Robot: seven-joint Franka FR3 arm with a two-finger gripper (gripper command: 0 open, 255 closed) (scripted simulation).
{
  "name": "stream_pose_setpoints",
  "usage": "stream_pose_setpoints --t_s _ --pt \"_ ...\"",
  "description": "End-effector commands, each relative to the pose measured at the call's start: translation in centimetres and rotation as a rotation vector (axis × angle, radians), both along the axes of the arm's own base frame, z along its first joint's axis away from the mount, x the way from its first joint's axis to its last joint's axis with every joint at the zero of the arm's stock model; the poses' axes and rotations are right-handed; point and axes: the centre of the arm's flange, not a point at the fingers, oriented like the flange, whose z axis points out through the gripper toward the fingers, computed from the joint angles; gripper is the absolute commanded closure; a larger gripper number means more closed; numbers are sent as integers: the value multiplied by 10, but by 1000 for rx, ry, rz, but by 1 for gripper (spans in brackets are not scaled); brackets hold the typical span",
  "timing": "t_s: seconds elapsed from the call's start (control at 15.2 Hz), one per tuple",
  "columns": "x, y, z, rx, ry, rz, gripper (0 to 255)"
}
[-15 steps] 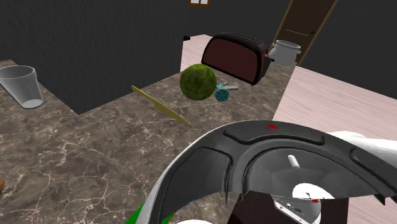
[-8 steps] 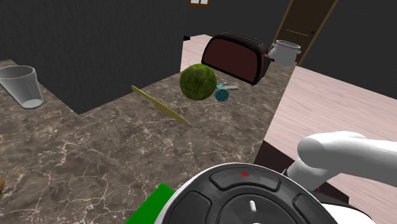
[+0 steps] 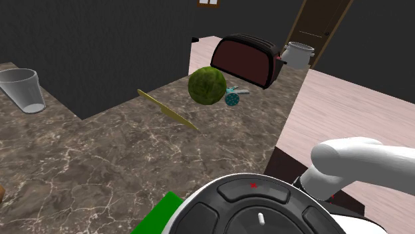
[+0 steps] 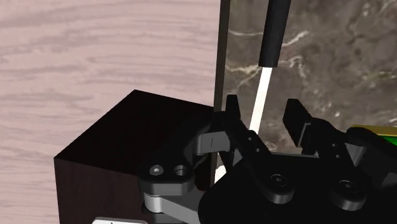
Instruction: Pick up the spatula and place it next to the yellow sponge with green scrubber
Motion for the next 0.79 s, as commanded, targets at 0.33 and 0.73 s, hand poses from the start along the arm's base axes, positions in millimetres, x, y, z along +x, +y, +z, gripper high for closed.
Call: stream_pose_setpoints --t_s 0.33,0.73 --pt "0 -1 13 0 0 0 0" --pt "1 -3 50 0 0 0 0"
